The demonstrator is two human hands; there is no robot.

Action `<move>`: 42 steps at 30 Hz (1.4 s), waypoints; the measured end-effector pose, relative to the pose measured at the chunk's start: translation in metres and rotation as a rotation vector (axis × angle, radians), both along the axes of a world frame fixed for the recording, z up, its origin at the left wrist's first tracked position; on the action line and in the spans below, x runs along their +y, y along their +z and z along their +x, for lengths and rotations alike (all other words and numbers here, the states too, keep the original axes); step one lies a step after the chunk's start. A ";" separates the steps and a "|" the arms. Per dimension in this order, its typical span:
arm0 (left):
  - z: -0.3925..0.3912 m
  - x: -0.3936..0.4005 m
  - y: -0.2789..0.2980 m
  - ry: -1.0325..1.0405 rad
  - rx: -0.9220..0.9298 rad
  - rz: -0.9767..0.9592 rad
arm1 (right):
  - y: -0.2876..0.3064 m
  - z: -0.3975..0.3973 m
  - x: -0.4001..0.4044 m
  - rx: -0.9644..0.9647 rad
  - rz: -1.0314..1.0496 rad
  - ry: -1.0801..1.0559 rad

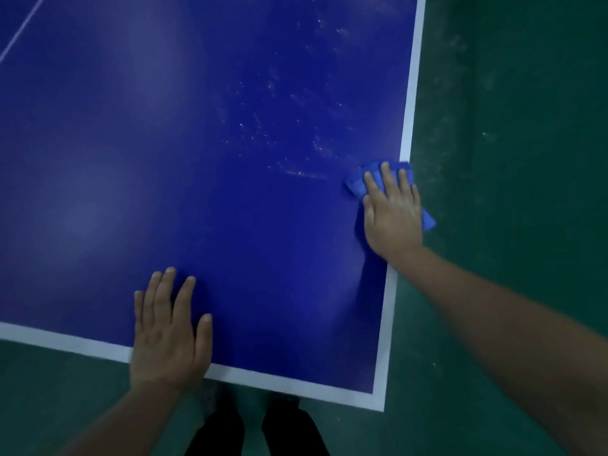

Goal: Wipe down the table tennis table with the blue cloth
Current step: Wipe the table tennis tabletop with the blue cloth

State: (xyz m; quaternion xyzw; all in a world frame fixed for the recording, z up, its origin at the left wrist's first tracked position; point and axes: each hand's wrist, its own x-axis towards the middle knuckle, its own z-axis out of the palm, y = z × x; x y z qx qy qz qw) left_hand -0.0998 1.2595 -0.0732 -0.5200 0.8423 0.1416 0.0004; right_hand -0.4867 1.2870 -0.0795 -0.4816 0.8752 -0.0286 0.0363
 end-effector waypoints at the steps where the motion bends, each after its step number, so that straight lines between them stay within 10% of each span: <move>1: 0.000 0.000 0.000 -0.004 0.003 0.003 | 0.000 -0.003 -0.002 -0.012 -0.005 -0.007; 8: 0.003 -0.003 0.000 -0.013 0.015 0.010 | -0.007 0.083 0.107 -0.056 -0.008 0.120; 18: 0.006 -0.002 -0.003 -0.044 0.042 -0.038 | -0.004 0.016 0.005 -0.027 -0.008 -0.118; 31: 0.009 -0.001 -0.005 -0.049 0.082 -0.048 | -0.008 0.181 0.202 -0.022 0.018 0.085; 42: 0.011 -0.004 -0.009 -0.062 0.059 -0.034 | -0.002 0.082 0.053 0.014 0.031 -0.160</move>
